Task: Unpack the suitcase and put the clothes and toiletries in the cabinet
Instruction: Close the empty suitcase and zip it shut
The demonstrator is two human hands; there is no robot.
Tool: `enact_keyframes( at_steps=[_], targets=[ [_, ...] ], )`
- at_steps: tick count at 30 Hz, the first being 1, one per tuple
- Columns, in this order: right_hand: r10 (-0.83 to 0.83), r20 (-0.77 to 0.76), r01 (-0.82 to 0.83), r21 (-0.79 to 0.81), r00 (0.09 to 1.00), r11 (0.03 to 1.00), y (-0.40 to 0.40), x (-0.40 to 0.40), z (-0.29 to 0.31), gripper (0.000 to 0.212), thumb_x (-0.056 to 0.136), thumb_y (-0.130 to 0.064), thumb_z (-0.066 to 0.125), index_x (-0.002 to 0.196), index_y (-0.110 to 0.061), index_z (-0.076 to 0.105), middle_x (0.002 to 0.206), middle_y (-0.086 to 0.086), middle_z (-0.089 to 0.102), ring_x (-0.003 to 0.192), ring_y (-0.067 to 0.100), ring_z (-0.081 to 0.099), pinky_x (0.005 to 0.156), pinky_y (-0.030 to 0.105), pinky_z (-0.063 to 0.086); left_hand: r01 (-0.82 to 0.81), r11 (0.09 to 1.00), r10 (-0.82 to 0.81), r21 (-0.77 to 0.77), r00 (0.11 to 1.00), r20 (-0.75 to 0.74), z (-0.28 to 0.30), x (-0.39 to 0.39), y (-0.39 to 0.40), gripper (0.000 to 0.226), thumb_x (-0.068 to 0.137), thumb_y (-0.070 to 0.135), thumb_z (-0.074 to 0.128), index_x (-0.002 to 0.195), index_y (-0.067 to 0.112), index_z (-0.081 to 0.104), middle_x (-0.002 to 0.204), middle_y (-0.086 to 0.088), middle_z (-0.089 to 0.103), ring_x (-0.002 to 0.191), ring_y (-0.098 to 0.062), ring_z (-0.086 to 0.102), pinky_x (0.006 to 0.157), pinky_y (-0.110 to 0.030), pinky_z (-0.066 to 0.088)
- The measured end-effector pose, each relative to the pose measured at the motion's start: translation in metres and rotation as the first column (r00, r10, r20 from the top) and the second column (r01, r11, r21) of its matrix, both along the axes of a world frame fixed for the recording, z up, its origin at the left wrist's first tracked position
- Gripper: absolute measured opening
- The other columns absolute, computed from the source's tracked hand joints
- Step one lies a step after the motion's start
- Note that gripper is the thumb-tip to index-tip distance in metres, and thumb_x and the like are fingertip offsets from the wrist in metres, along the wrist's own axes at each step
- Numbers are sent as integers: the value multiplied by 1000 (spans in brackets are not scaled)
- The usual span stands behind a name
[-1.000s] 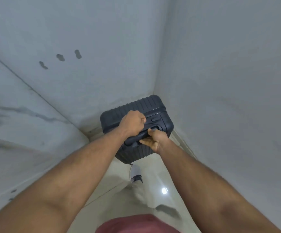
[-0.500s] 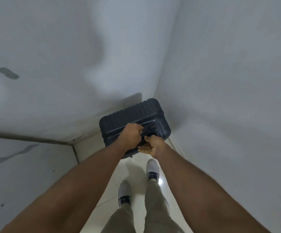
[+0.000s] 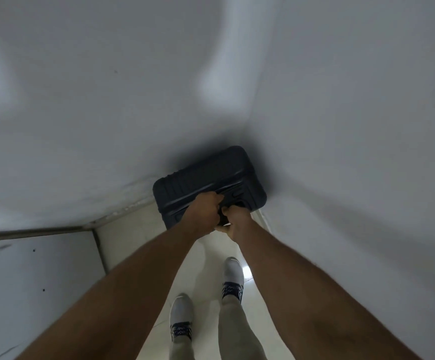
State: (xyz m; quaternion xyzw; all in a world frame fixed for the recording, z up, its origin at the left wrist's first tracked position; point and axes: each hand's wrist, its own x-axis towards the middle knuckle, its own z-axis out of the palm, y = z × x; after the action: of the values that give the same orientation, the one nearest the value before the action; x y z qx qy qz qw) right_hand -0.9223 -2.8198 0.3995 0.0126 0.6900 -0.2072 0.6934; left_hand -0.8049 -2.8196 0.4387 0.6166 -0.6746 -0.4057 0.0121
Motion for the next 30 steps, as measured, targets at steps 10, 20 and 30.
enact_keyframes(
  at_steps=[10,20,30],
  targets=[
    [-2,26,5,-83,1000,997,-17,-4,-35,33,103,-2,59,136,0,58,133,18,65,105,29,64,95,52,57,-41,994,45,-102,999,32,-25,11,-14,48,101,11,53,149,14,53,140,-9,59,125,-27,46,107,-33,37],
    [38,-395,-96,-129,918,987,-48,-37,-46,94,69,1,90,139,-18,30,121,10,52,103,31,65,83,53,64,-631,758,617,166,776,132,-45,41,14,109,96,45,68,163,24,-16,155,-27,23,133,-48,45,107,-50,45],
    [146,-378,-239,-213,914,947,-57,-51,-74,112,50,-11,96,139,-27,29,136,13,55,116,31,63,97,55,59,-558,820,548,129,830,106,-61,63,10,104,100,45,61,162,23,-19,161,-29,22,138,-46,42,114,-48,40]
  ],
)
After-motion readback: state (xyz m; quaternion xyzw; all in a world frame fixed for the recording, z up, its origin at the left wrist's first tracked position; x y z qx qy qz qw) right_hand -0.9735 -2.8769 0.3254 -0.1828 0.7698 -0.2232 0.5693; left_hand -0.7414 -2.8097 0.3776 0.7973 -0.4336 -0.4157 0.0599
